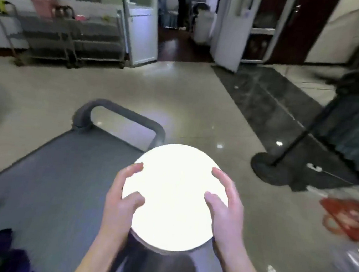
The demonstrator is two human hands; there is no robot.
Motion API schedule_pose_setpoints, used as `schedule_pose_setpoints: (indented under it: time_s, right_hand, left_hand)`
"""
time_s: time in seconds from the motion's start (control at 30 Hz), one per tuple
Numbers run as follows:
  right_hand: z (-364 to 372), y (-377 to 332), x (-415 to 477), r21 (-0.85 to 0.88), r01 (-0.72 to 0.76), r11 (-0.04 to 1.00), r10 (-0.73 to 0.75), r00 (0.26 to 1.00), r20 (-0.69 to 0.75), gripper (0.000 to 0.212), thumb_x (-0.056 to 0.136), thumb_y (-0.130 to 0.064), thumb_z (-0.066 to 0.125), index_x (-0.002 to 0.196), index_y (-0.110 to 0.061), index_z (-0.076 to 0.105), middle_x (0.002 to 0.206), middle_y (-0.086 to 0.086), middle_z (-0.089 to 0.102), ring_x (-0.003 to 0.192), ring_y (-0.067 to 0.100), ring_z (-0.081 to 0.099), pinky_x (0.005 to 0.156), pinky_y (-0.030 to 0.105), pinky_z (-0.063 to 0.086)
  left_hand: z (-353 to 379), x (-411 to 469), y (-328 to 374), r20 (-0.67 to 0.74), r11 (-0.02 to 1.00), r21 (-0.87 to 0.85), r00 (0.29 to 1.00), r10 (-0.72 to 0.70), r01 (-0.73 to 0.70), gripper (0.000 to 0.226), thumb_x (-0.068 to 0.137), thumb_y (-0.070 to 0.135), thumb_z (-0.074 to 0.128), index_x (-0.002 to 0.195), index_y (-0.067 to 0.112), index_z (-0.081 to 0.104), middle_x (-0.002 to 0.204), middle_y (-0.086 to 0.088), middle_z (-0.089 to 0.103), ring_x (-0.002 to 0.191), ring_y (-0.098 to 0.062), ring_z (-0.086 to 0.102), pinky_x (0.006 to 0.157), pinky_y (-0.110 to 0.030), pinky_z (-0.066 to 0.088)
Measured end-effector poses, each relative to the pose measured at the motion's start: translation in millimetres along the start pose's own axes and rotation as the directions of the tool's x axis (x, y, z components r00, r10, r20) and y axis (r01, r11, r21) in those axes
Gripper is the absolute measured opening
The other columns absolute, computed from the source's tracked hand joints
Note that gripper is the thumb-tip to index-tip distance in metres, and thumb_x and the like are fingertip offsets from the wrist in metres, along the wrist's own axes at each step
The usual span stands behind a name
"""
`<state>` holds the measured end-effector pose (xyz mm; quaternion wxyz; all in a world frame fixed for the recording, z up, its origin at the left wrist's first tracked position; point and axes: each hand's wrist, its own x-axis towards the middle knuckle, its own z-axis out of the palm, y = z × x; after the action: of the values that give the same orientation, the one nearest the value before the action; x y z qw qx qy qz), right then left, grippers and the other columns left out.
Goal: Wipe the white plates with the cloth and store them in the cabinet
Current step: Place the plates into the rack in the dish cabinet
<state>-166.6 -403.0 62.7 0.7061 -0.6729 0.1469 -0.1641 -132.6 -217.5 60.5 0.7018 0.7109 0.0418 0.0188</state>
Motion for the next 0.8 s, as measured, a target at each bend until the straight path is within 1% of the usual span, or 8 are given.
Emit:
schedule_pose_setpoints:
  time_s: [0.07,0.13,0.2,0.3,0.4,0.57,0.67,0.8]
  right_hand:
    - [-75.0,-5.5,-1.4,0.027,0.004,1.000,0.001,0.985,-0.174,0.045,0.080,-0.005,0.060,0.114,-0.032,0.066,0.108,-0.041,0.060,0.112,-0.011,0.051,0.083,0.005,0.046]
    - [-146.9,-10.1,-11.4,0.030,0.004,1.000,0.007,0.934,-0.356,0.045,0.074,-0.012,0.062,0.112,-0.037,0.065,0.111,-0.038,0.061,0.118,0.002,0.053,0.095,0.020,0.046]
    - [-213.8,-16.3,-31.3,0.041,0.012,0.999,0.011,0.858,-0.513,0.045,0.083,-0.005,0.063,0.111,-0.040,0.064,0.117,-0.029,0.062,0.119,0.013,0.054,0.092,0.030,0.046]
    - [-301.4,-27.5,-76.8,0.077,0.046,0.996,0.025,0.686,-0.728,0.051,0.088,0.006,0.058,0.107,-0.040,0.066,0.116,-0.028,0.059,0.115,0.015,0.055,0.089,0.033,0.048]
    - [-373.1,-33.0,-133.5,0.113,0.091,0.989,0.059,0.460,-0.886,0.053,0.087,0.008,0.057,0.107,-0.039,0.069,0.114,-0.019,0.064,0.112,0.024,0.060,0.093,0.042,0.050]
    - [-461.1,-43.0,-230.5,0.130,0.139,0.982,0.113,0.119,-0.986,0.056,0.086,0.005,0.058,0.105,-0.047,0.070,0.118,-0.012,0.065,0.113,0.027,0.060,0.101,0.054,0.049]
    - [-503.7,-50.0,-280.1,0.095,0.120,0.988,0.104,-0.070,-0.992,0.054,0.082,-0.008,0.062,0.109,-0.053,0.067,0.118,-0.016,0.064,0.111,0.025,0.060,0.099,0.057,0.049]
    - [-567.4,-61.6,-328.2,0.063,0.121,0.991,0.093,-0.259,-0.961,0.058,0.086,-0.001,0.059,0.106,-0.055,0.066,0.115,-0.015,0.062,0.105,0.023,0.059,0.098,0.054,0.050]
  left_hand:
    - [72.6,-12.4,3.4,0.176,0.999,0.020,0.984,0.025,-0.030,0.061,0.055,0.013,0.049,0.106,0.044,0.063,0.111,0.032,0.060,0.104,-0.012,0.057,0.070,-0.030,0.046]
    - [143.5,-30.8,6.6,0.344,0.999,0.006,0.938,0.031,-0.035,0.065,0.054,0.013,0.049,0.110,0.044,0.063,0.116,0.029,0.060,0.095,-0.008,0.058,0.071,-0.026,0.047]
    - [211.4,-56.3,10.5,0.500,0.999,-0.005,0.865,0.031,-0.032,0.069,0.054,0.014,0.049,0.113,0.045,0.063,0.119,0.019,0.062,0.087,-0.008,0.058,0.068,-0.024,0.047]
    - [305.8,-110.2,17.7,0.706,0.999,-0.016,0.707,0.046,-0.049,0.071,0.052,0.013,0.049,0.112,0.049,0.062,0.124,0.019,0.060,0.106,-0.006,0.057,0.072,-0.025,0.045]
    - [387.1,-177.2,20.3,0.860,1.000,-0.011,0.511,0.005,0.009,0.074,0.060,0.007,0.054,0.122,0.046,0.059,0.132,0.014,0.058,0.107,-0.012,0.056,0.067,-0.020,0.044]
    - [485.6,-301.8,20.1,0.990,0.993,-0.017,0.138,0.001,0.114,0.075,0.063,0.005,0.056,0.131,0.036,0.056,0.132,0.011,0.058,0.113,-0.006,0.056,0.076,-0.022,0.049]
    - [533.6,-373.2,12.1,0.997,0.981,0.064,-0.055,-0.055,0.182,0.075,0.054,0.009,0.056,0.121,0.040,0.063,0.118,0.010,0.066,0.100,-0.009,0.063,0.066,-0.024,0.051]
    - [593.1,-463.4,12.2,0.976,0.972,0.077,-0.218,-0.027,0.224,0.075,0.049,0.006,0.051,0.120,0.030,0.062,0.118,0.013,0.063,0.085,0.011,0.063,0.061,-0.009,0.048]
